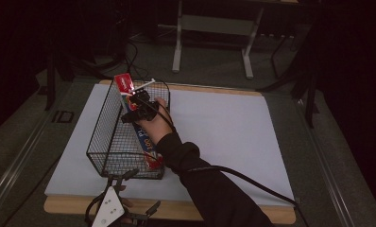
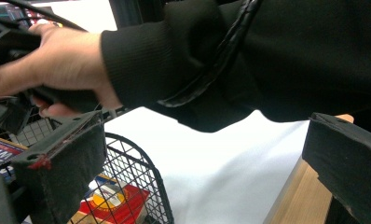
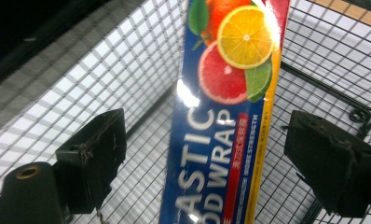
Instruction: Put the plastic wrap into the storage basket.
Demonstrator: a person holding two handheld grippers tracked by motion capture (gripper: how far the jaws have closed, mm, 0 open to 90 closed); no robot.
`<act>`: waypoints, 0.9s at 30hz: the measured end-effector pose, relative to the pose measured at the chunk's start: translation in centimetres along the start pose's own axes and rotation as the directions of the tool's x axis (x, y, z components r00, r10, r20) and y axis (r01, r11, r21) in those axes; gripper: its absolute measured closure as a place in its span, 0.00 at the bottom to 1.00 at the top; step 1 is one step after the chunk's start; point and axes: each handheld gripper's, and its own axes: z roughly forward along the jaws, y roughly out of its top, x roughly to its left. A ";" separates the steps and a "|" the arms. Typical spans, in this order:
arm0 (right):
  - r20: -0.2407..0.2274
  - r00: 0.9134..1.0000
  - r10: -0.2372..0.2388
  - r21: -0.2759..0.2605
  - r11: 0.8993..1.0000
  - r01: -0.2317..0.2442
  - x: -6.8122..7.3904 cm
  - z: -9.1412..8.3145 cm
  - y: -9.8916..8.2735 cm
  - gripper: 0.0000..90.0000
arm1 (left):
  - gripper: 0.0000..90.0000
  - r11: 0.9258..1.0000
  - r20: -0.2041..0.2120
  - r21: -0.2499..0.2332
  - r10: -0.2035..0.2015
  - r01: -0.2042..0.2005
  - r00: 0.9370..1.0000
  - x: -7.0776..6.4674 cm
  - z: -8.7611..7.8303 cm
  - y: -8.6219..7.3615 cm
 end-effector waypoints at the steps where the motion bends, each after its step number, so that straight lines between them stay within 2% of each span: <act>1: -0.010 1.000 -0.012 0.004 1.000 0.012 -0.1 -0.3 -0.1 0.14 | 0.00 1.000 0.001 0.000 -0.001 0.001 1.000 0.0 0.0 0.0; 3: -0.062 0.998 -0.010 0.013 1.000 0.011 -0.5 -0.8 -0.3 0.15 | 0.00 1.000 0.001 0.002 -0.001 0.001 1.000 0.0 0.1 0.0; 5: -0.075 0.997 -0.008 -0.019 1.000 0.007 -0.8 -1.5 -0.5 0.15 | 0.00 1.000 0.002 0.001 -0.004 0.004 1.000 0.0 0.1 0.0; 7: -0.060 0.998 -0.037 -0.056 0.998 0.034 -1.1 -2.2 -0.7 0.15 | 0.00 1.000 0.002 0.006 0.000 0.000 1.000 0.0 0.2 0.0; 8: -0.060 0.998 -0.037 -0.056 0.998 0.034 -1.1 -2.2 -0.7 0.15 | 0.00 1.000 0.002 0.006 0.000 0.000 1.000 0.0 0.2 0.0; 10: -0.030 0.995 -0.095 -0.089 0.992 0.092 -1.2 -3.0 -1.1 0.16 | 0.00 1.000 0.001 0.007 -0.001 0.001 1.000 0.0 0.2 0.0; 13: -0.019 0.992 -0.127 -0.095 0.988 0.125 -1.6 -3.6 -1.7 0.16 | 0.00 1.000 0.001 0.012 -0.002 0.002 1.000 0.1 0.3 -0.1; 17: -0.042 0.988 -0.151 -0.087 0.985 0.147 -2.1 -4.0 -2.3 0.16 | 0.00 1.000 0.001 0.015 -0.002 0.002 1.000 0.0 0.3 -0.1; 20: -0.041 0.984 -0.173 -0.087 0.982 0.169 -2.5 -4.5 -2.7 0.16 | 0.00 1.000 0.004 0.020 -0.003 0.003 1.000 0.0 0.4 -0.1; 27: -0.049 0.980 -0.193 -0.128 0.974 0.186 -3.9 -6.9 -3.5 0.16 | 0.00 1.000 0.008 0.024 -0.001 0.001 1.000 0.0 0.4 -0.1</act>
